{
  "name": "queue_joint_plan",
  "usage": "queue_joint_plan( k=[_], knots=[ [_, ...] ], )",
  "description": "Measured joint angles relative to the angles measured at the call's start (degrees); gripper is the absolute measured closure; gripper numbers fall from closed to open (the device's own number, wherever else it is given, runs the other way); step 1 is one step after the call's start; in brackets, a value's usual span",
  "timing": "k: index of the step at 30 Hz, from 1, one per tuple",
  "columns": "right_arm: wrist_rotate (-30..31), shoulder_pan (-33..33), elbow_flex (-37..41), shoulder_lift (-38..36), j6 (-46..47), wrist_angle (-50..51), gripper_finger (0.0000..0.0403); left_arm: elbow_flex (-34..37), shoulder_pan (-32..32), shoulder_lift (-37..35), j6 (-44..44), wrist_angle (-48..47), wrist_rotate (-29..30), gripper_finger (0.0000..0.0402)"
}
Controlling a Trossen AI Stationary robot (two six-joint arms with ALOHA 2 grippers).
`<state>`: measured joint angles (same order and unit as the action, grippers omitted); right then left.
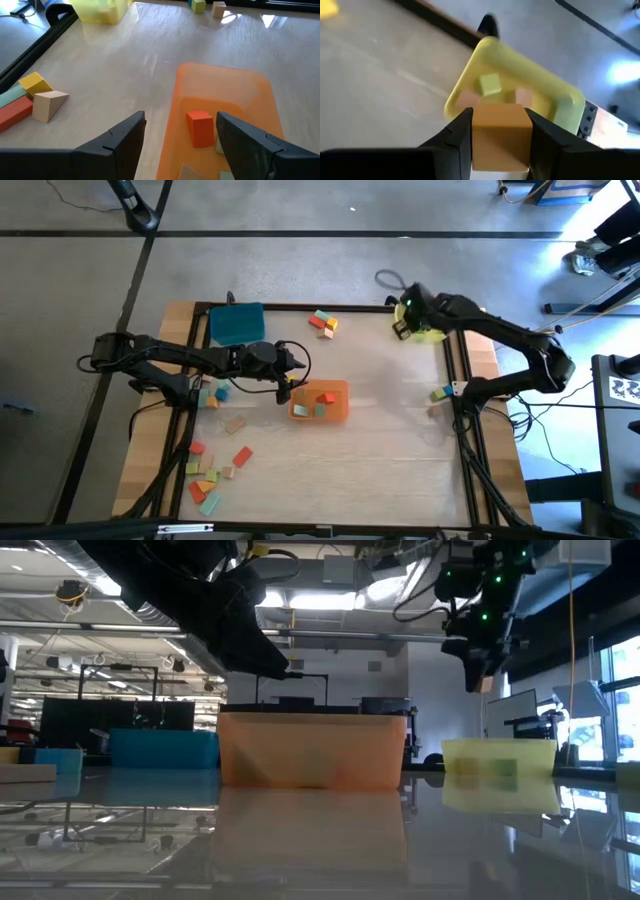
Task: Sort blocks by size
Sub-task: Put the yellow cube block into the yellow bin, then put the brown cube block into the yellow bin
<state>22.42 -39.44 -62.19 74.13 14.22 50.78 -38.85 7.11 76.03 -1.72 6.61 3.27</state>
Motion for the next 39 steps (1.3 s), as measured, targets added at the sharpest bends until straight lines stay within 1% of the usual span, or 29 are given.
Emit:
queue_joint_plan(
  k=[3,5,10,13,16,19,22,25,29,32,35,39],
  knots=[
    [-4.59,-5.17,0.00,1.11,-1.16,-4.07,0.0267,0.00,0.00,0.00,-0.02,0.01,0.00,0.0170],
    [-6.56,-7.96,0.00,2.41,-1.12,-5.80,0.0266,0.00,0.00,0.00,-0.02,0.02,0.00,0.0170],
    [-7.08,-11.72,0.04,7.35,-1.27,-7.00,0.0261,0.00,0.00,0.00,-0.89,0.04,0.00,0.0170],
    [-7.43,-12.49,0.04,9.93,-3.29,-8.25,0.0258,0.00,0.00,0.00,-0.96,0.02,0.00,0.0170],
    [-5.78,-12.37,0.04,11.84,-4.42,-8.87,0.0249,0.00,0.00,0.00,-1.34,0.04,0.00,0.0170],
    [-5.51,-12.37,0.04,12.99,-4.44,-8.84,0.0227,0.00,0.00,0.00,-2.22,0.03,0.00,0.0170],
    [-5.49,-12.35,0.04,13.14,-4.64,-7.56,0.0191,0.00,0.00,0.00,-2.45,0.03,0.00,0.0170],
    [-5.45,-12.35,-0.83,13.16,-5.70,-3.35,0.0157,0.00,0.00,0.00,-2.34,0.02,0.00,0.0170],
    [-4.92,-11.29,-2.13,12.54,-5.44,1.99,0.0128,0.00,0.00,0.00,-2.09,0.04,0.00,0.0170],
    [-5.10,-9.17,-3.45,11.11,-4.12,7.12,0.0119,0.00,0.00,0.00,-1.89,0.02,0.00,0.0170],
    [-5.60,-5.68,-3.87,9.41,-1.26,12.59,0.0117,0.02,-0.29,0.00,-1.92,-0.62,0.00,0.0170],
    [-6.46,0.64,-3.87,7.52,2.04,20.33,0.0117,0.02,-0.52,0.00,-1.04,-0.90,0.00,0.0170]
  ],
)
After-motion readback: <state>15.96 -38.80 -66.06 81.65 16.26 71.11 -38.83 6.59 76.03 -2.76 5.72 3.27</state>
